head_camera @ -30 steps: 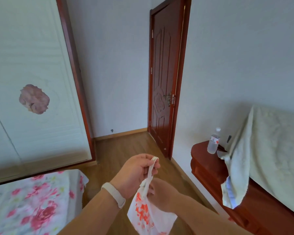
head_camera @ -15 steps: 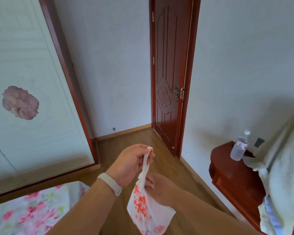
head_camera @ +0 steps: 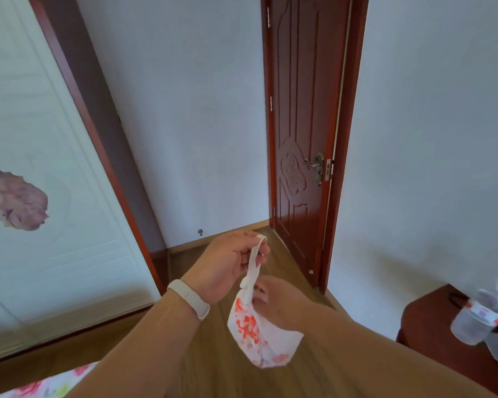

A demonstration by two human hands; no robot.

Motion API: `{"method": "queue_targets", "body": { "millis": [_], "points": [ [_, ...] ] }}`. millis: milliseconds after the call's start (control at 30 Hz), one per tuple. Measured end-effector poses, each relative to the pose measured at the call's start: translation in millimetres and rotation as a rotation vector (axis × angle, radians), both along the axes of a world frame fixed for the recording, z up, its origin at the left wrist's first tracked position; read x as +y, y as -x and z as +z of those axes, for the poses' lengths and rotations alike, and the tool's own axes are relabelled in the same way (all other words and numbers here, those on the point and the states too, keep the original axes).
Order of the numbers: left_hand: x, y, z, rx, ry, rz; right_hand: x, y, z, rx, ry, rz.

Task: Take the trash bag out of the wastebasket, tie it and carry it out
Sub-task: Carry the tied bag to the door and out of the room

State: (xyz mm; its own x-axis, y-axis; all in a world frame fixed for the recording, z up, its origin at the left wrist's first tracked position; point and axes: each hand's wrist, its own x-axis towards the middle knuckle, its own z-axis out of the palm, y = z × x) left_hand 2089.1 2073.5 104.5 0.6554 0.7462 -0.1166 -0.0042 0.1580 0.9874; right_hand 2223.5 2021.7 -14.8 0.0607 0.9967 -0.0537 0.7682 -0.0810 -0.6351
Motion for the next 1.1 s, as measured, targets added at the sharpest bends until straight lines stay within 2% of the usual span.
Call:
{"method": "queue_targets", "body": {
  "millis": [300, 500, 833, 967, 1100],
  "points": [
    [88.7, -72.1, -0.8, 0.002, 0.011, -0.032, 87.7, -61.9, -5.9, -0.032, -0.001, -0.147],
    [166.1, -101.5, -22.9, -0.013, 0.042, -0.169, 129.6, -91.4, -20.8, -0.047, 0.080, -0.241],
    [298.5, -154.7, -25.4, -0.028, 0.082, -0.555, 224.5, -113.2, -20.3, 0.001, 0.078, -0.546],
    [338.4, -171.3, -21.7, -0.029, 0.072, -0.634, 259.9, -119.8, -10.2, 0.037, 0.047, -0.689],
    [372.2, -190.5, -22.7, -0.029, 0.050, -0.657, 289.5, -126.0, -7.6, 0.074, 0.066, -0.743]
  ]
}}
